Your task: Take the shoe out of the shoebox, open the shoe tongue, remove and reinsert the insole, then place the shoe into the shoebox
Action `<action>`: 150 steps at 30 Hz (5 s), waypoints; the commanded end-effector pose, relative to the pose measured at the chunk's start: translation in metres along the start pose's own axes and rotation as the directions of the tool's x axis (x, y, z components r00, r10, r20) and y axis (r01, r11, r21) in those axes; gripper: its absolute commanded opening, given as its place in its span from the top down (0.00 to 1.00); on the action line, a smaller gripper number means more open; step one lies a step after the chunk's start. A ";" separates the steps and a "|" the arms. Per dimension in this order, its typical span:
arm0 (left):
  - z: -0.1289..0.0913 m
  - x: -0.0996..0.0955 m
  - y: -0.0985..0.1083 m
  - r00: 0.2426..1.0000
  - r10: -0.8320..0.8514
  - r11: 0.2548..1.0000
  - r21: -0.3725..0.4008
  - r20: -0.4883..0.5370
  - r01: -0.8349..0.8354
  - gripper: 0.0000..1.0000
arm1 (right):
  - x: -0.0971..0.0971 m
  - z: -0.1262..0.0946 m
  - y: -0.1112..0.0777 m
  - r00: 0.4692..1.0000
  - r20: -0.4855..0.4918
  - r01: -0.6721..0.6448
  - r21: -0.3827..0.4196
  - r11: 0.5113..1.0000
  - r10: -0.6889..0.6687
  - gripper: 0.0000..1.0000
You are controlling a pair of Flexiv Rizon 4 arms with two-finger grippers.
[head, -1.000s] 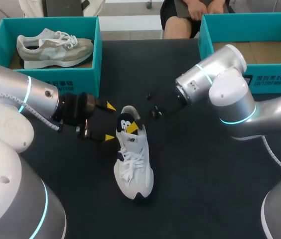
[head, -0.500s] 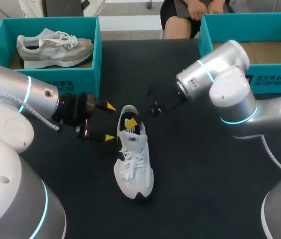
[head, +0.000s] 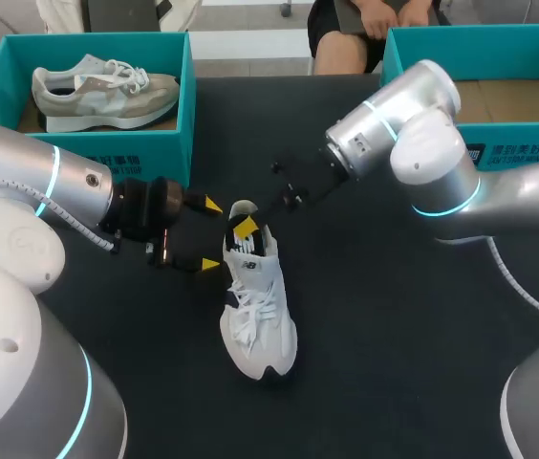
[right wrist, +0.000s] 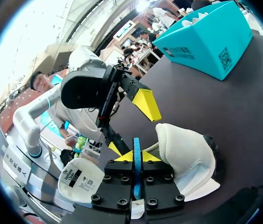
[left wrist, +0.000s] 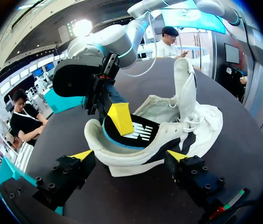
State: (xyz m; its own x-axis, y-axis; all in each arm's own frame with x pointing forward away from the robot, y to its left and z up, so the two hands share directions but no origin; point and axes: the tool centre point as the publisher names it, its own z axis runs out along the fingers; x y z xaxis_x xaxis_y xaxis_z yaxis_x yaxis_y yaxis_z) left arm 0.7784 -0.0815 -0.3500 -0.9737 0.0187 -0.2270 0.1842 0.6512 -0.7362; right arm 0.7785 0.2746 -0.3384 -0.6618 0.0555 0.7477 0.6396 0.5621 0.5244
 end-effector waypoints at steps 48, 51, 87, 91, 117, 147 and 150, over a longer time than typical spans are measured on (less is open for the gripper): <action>0.000 0.001 -0.001 1.000 0.000 1.000 -0.003 0.000 0.000 0.00 | 0.078 -0.073 0.046 0.878 0.478 -0.028 -0.022 0.999 0.035 1.00; 0.000 0.001 -0.001 1.000 0.000 1.000 -0.003 0.000 0.000 0.00 | 0.079 -0.072 0.046 0.852 0.518 -0.073 -0.015 0.997 0.070 1.00; -0.068 -0.005 0.009 0.995 -0.101 0.995 -0.012 0.008 0.101 0.00 | 0.055 -0.058 0.017 0.614 0.770 -0.197 -0.061 0.979 0.172 1.00; -0.087 -0.009 0.019 0.989 -0.139 0.990 -0.030 0.050 0.141 0.00 | 0.048 -0.051 0.007 0.600 0.774 -0.217 -0.084 0.973 0.200 1.00; -0.145 -0.057 0.029 0.945 -0.254 0.946 -0.151 0.205 0.287 0.00 | 0.027 -0.027 -0.011 0.575 0.774 -0.296 -0.104 0.950 0.264 1.00; -0.145 -0.057 0.029 0.945 -0.254 0.946 -0.151 0.205 0.287 0.00 | -0.030 0.002 -0.052 0.483 0.832 -0.398 -0.071 0.915 0.274 1.00; -0.145 -0.057 0.029 0.945 -0.254 0.946 -0.151 0.205 0.287 0.00 | -0.034 0.008 -0.050 0.492 0.828 -0.410 -0.052 0.911 0.269 1.00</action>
State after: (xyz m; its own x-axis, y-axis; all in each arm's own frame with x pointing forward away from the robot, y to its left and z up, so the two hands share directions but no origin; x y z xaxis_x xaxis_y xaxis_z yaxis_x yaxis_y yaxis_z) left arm 0.8206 0.0466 -0.2664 -0.9402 -0.3019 -0.1578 -0.1236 0.7338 -0.6680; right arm 0.7601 0.2430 -0.3827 -0.4741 0.8636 0.1715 0.8739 0.4377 0.2117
